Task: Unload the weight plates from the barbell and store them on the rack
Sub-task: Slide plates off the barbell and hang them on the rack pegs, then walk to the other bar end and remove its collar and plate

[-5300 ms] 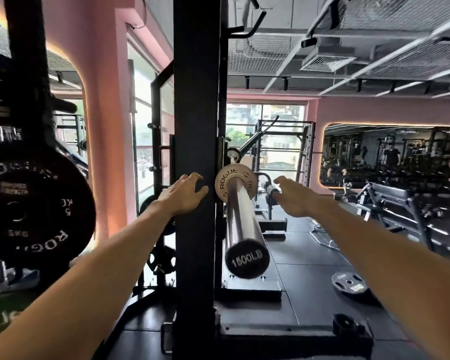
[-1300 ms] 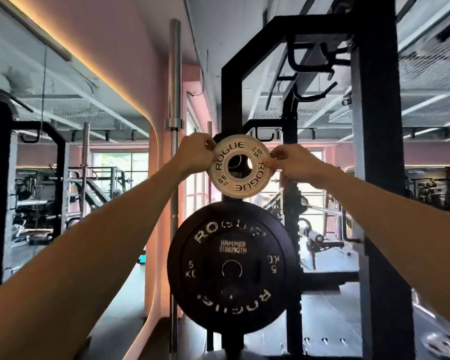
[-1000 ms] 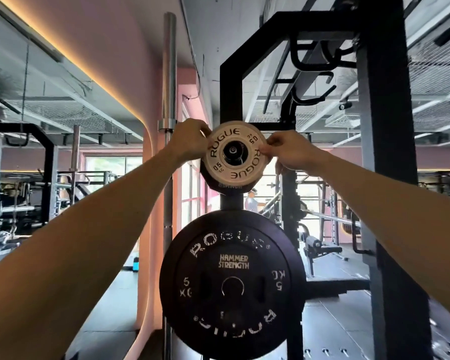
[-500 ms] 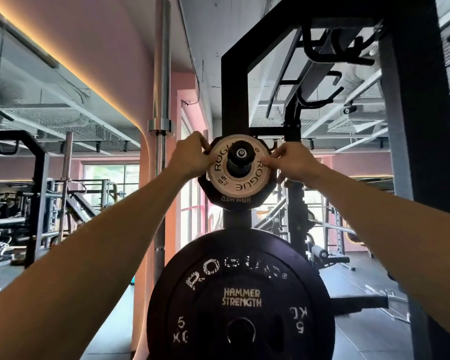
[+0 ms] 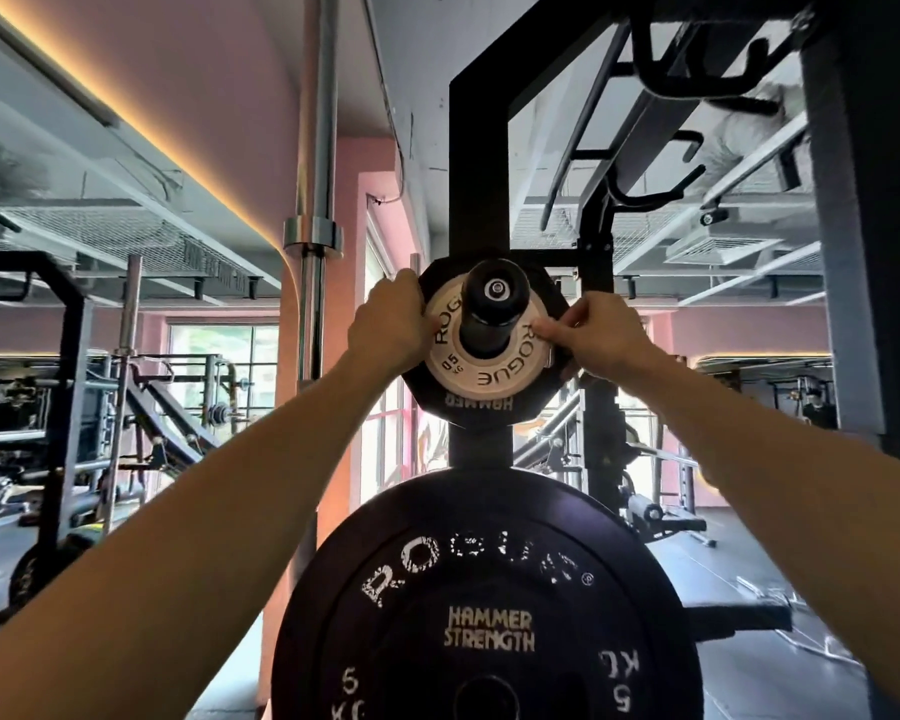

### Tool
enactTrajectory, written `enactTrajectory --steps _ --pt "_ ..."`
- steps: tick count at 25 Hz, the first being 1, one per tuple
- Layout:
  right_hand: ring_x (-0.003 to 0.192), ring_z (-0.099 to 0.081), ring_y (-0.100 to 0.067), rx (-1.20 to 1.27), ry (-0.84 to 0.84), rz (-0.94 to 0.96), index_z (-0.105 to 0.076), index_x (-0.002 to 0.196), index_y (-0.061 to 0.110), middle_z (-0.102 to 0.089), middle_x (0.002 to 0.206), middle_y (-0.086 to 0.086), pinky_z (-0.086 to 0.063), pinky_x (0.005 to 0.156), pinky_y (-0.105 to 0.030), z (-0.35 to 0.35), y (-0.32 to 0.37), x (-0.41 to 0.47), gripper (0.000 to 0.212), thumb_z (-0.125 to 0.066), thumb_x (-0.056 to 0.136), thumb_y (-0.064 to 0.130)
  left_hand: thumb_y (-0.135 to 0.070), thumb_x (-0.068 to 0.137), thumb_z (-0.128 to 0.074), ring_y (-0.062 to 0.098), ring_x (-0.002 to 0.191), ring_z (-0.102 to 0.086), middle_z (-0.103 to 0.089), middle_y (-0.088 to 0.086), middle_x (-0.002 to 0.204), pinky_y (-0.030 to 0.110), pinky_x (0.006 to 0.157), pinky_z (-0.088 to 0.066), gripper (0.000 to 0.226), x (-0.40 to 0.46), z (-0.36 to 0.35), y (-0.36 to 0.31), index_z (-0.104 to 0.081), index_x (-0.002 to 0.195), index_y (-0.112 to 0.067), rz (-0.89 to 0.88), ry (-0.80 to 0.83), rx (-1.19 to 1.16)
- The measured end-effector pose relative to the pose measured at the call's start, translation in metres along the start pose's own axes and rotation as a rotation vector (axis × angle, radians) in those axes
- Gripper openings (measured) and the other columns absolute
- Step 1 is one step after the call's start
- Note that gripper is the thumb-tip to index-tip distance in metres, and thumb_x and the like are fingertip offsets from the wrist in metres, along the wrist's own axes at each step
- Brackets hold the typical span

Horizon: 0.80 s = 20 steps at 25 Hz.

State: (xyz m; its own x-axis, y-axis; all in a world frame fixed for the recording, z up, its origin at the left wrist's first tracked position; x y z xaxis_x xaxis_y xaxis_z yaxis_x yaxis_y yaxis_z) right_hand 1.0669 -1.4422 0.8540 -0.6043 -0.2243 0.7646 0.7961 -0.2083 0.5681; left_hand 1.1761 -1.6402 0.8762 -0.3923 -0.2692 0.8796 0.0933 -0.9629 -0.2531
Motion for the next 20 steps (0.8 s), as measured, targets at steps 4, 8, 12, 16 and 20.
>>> enactTrajectory --steps 4,8,12,16,20 --pt "0.058 -0.064 -0.017 -0.105 0.016 -0.012 -0.056 0.08 0.013 -0.066 0.066 -0.006 -0.053 0.07 -0.033 -0.001 0.006 -0.018 0.026 -0.074 0.081 0.032 -0.027 0.093 -0.057 0.038 0.101 -0.056 -0.054 0.018 0.112 0.042 0.077 -0.044 0.033 -0.018 0.002 -0.009 -0.049 0.117 -0.006 -0.014 0.043 0.087" --pt "0.086 -0.06 -0.024 -0.226 0.208 -0.014 -0.062 0.095 0.004 -0.064 0.092 -0.009 -0.048 0.078 -0.035 0.003 -0.005 -0.059 0.029 -0.07 0.084 0.029 -0.025 0.08 -0.068 0.037 0.114 -0.051 -0.044 0.016 0.129 0.044 0.089 -0.047 0.065 -0.055 -0.001 -0.017 -0.037 0.136 -0.013 0.005 0.184 0.032" --pt "0.09 -0.057 -0.021 -0.353 0.269 -0.111 -0.059 0.094 0.015 -0.063 0.098 -0.005 -0.045 0.081 -0.033 0.016 -0.048 -0.116 0.026 -0.061 0.089 0.041 -0.043 0.078 -0.067 0.038 0.117 -0.05 -0.034 0.016 0.136 0.046 0.094 -0.047 0.078 -0.129 -0.042 -0.039 -0.032 0.14 -0.01 0.065 0.285 -0.027" --pt "0.09 -0.053 -0.019 -0.493 0.323 -0.27 -0.06 0.109 0.014 -0.065 0.111 -0.008 -0.038 0.076 -0.028 0.048 -0.111 -0.184 0.038 -0.057 0.09 0.047 -0.058 0.074 -0.066 0.031 0.109 -0.055 -0.05 0.011 0.126 0.043 0.093 -0.048 0.067 -0.21 -0.112 -0.094 -0.051 0.122 -0.015 -0.004 0.691 -0.125" --pt "0.09 -0.055 -0.021 -0.569 0.335 -0.489 -0.058 0.11 0.015 -0.065 0.11 -0.008 -0.038 0.074 -0.028 0.093 -0.179 -0.275 0.041 -0.056 0.089 0.05 -0.061 0.073 -0.068 0.021 0.093 -0.055 -0.06 0.005 0.112 0.03 0.076 -0.045 0.052 -0.292 -0.163 -0.152 -0.054 0.104 -0.021 -0.12 0.953 -0.282"
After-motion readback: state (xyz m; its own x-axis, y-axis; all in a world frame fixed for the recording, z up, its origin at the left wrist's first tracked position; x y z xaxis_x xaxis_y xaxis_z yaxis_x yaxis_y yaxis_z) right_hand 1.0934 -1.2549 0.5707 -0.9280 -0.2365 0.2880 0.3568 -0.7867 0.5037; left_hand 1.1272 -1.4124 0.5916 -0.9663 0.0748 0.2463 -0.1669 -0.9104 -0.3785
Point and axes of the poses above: each hand's wrist, its own x-axis towards the middle knuckle, its own z-axis out of the back of the hand, y = z × x, the point moved 6 cm from there along x, towards the middle knuckle
